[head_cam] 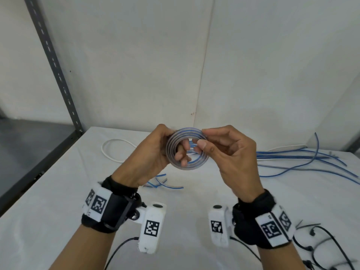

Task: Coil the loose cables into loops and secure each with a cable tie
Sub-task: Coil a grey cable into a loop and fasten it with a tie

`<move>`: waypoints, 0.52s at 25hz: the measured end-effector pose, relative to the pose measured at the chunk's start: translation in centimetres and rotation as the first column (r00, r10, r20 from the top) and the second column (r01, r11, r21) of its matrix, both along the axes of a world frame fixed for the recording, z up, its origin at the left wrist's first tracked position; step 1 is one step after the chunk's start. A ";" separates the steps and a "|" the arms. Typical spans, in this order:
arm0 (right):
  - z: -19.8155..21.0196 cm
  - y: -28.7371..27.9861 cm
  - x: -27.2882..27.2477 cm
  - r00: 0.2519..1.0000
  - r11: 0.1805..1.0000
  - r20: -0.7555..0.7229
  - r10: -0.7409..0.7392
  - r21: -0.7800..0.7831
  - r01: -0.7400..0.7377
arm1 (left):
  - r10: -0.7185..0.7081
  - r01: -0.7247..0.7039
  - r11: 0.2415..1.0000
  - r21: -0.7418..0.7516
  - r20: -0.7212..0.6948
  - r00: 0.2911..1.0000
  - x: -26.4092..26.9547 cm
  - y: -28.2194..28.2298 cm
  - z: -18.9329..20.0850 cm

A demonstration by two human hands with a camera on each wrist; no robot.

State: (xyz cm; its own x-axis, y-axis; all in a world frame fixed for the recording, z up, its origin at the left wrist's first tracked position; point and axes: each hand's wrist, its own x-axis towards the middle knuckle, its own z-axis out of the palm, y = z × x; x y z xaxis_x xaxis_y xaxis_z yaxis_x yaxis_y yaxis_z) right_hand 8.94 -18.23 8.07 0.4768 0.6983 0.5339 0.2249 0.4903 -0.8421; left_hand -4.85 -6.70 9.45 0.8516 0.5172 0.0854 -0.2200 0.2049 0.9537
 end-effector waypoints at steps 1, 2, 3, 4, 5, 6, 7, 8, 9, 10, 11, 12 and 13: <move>0.2 -0.4 0.5 0.997 0.998 0.072 0.038 -0.052 -0.034 | -0.024 0.026 0.999 0.045 -0.048 0.999 0.0 0.0 -0.1; 0.3 -0.7 0.9 0.988 0.994 0.139 0.064 -0.100 -0.050 | -0.008 0.017 0.996 0.093 -0.092 0.996 0.2 -0.1 -0.4; 0.3 -1.0 1.3 0.981 0.989 0.179 0.081 -0.137 -0.056 | 0.021 -0.004 0.991 0.134 -0.128 0.992 0.4 -0.4 -0.6; 0.2 -1.1 1.6 0.977 0.985 0.194 0.089 -0.164 -0.057 | 0.040 -0.018 0.988 0.155 -0.143 0.989 0.7 -0.8 -0.8; 0.3 -1.2 1.9 0.975 0.983 0.203 0.088 -0.176 -0.052 | 0.052 -0.030 0.988 0.153 -0.141 0.989 1.0 -1.1 -1.0; 0.3 -1.3 2.0 0.974 0.983 0.214 0.076 -0.177 -0.038 | 0.066 -0.047 0.989 0.141 -0.138 0.988 1.3 -1.3 -1.2; 0.2 -1.3 2.1 0.972 0.985 0.225 0.059 -0.173 -0.020 | 0.087 -0.069 0.989 0.132 -0.138 0.987 1.5 -1.4 -1.3; -0.1 -1.4 2.0 0.973 0.985 0.226 0.037 -0.173 0.003 | 0.099 -0.081 0.988 0.130 -0.143 0.985 1.8 -1.6 -1.4; -0.3 -1.5 1.8 0.975 0.982 0.221 0.030 -0.187 0.013 | 0.115 -0.095 0.986 0.138 -0.145 0.983 2.0 -1.7 -1.7; -0.4 -1.6 1.8 0.975 0.978 0.220 0.032 -0.210 0.015 | 0.131 -0.108 0.982 0.153 -0.145 0.981 2.4 -1.9 -2.1; -0.6 -1.9 1.9 0.976 0.971 0.215 0.037 -0.238 0.016 | 0.139 -0.110 0.978 0.178 -0.159 0.977 2.6 -2.2 -2.4; -0.5 -2.2 2.3 0.974 0.960 0.224 0.040 -0.279 0.025 | 0.149 -0.113 0.972 0.204 -0.172 0.974 2.9 -2.4 -2.7; -0.5 -2.9 2.9 0.967 0.943 0.251 0.033 -0.329 0.053 | 0.155 -0.112 0.968 0.223 -0.186 0.970 3.3 -2.7 -3.1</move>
